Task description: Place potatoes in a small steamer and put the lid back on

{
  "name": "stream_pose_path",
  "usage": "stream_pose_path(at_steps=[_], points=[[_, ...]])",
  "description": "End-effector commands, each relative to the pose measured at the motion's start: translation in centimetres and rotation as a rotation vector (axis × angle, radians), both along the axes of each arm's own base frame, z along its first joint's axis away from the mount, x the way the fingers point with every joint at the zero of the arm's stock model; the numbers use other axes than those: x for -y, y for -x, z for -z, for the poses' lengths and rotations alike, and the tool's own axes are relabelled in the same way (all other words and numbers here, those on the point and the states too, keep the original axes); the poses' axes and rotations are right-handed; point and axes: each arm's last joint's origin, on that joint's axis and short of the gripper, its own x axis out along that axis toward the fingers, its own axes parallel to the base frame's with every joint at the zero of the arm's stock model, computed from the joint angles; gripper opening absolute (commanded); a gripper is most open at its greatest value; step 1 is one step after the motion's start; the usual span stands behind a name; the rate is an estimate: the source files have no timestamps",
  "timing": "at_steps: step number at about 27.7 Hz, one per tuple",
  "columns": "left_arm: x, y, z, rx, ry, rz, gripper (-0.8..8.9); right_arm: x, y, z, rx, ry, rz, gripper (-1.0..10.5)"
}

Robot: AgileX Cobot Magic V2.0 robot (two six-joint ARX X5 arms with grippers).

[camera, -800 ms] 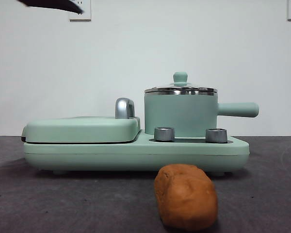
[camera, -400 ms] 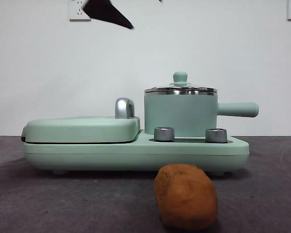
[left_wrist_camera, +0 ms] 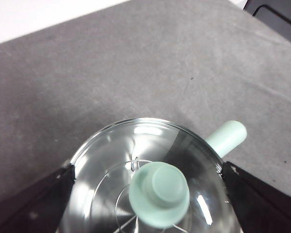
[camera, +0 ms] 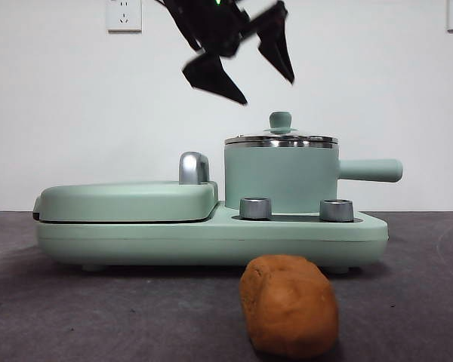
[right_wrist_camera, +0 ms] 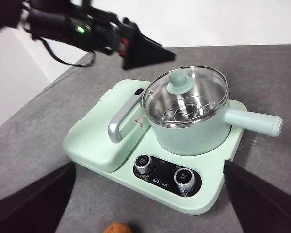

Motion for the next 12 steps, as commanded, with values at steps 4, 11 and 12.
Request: stream_pose_path(at_steps=[4,11,12], points=[[1.9,-1.1,2.1,0.004,-0.018,0.026,4.87,0.0,0.0,-0.5,-0.003,-0.026,0.006,4.8],[3.2,-0.6,3.2,0.007,-0.058,0.076,4.58,0.0,0.0,-0.5,-0.003,-0.026,0.006,4.8],[3.3,-0.5,3.2,0.013,-0.063,0.086,4.09,0.0,0.0,-0.5,-0.003,-0.026,0.006,4.8]])
